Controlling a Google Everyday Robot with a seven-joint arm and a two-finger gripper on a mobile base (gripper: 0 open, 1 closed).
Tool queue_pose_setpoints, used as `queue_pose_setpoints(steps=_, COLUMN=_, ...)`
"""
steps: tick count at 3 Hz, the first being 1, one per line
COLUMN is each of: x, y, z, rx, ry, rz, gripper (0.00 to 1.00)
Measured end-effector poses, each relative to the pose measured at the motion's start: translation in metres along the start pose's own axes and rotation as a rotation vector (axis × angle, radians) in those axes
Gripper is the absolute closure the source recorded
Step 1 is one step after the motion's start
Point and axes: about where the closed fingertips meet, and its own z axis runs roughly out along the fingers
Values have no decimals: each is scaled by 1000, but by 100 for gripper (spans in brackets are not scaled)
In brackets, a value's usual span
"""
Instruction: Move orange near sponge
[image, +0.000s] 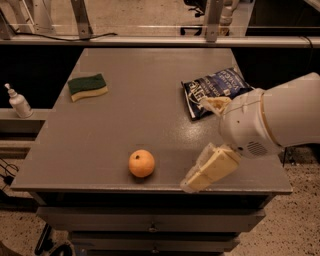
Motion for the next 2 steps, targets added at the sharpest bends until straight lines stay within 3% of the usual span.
queue_pose_setpoints(steps=2, x=7, y=16, z=31, rx=11, ry=-38, rz=-46, gripper=0)
